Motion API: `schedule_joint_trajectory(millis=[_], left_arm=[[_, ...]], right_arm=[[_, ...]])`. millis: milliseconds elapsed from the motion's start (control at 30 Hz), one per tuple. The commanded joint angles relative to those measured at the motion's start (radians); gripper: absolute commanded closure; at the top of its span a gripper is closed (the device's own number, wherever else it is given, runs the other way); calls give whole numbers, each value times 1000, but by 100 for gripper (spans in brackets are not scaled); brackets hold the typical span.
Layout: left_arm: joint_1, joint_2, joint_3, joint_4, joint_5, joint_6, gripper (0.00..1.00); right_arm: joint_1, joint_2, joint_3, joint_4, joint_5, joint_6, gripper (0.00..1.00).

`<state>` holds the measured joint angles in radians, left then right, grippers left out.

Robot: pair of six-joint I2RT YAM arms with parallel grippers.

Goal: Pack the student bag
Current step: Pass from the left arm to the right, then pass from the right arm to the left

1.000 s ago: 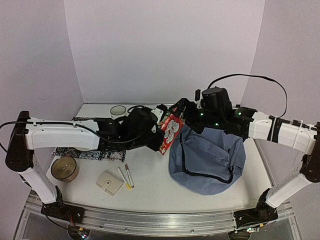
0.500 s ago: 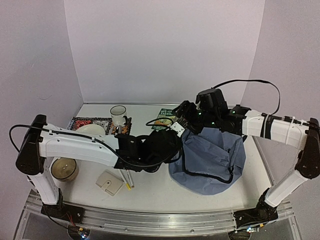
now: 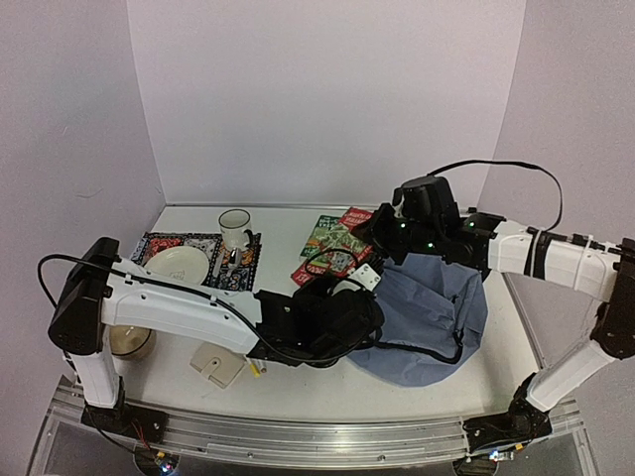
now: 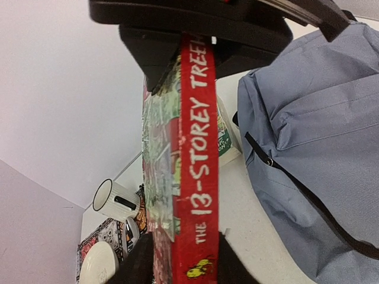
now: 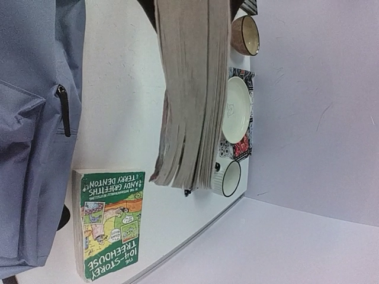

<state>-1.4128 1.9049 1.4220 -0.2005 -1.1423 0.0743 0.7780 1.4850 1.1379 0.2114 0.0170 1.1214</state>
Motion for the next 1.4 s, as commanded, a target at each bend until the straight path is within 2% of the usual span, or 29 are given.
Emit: schedule_joint_trajectory(millis=[0, 100, 200, 267, 367, 433, 600, 767, 933, 1100, 1367], left_arm=[[4, -67, -8, 11, -16, -65, 51], [5, -133, -62, 12, 36, -141, 25], [11, -213, -120, 12, 112, -234, 8], [31, -266, -171, 15, 188, -309, 1], [83, -361, -256, 52, 337, -410, 0], [149, -436, -330, 109, 491, -495, 0], [298, -617, -527, 324, 780, -671, 0], [372, -650, -570, 389, 955, -788, 0], [459, -626, -662, 616, 1176, -971, 0], [488, -567, -718, 846, 1257, -1156, 0], [492, -424, -680, 1060, 1329, -1325, 1]], right_arm=[[-24, -85, -24, 104, -34, -31, 100], [-40, -117, -61, 165, -46, -51, 100], [-55, -155, -104, 229, -54, -63, 100], [-65, -178, -133, 269, -57, -67, 100], [-74, -212, -178, 344, -61, -70, 100], [-76, -235, -224, 400, -58, -63, 100], [-79, -289, -307, 515, -34, -51, 100], [-80, -321, -365, 606, -28, -42, 100], [-80, -346, -429, 719, -20, -20, 100], [-80, -356, -486, 814, -19, 12, 100], [-80, -353, -510, 888, -54, 59, 100]])
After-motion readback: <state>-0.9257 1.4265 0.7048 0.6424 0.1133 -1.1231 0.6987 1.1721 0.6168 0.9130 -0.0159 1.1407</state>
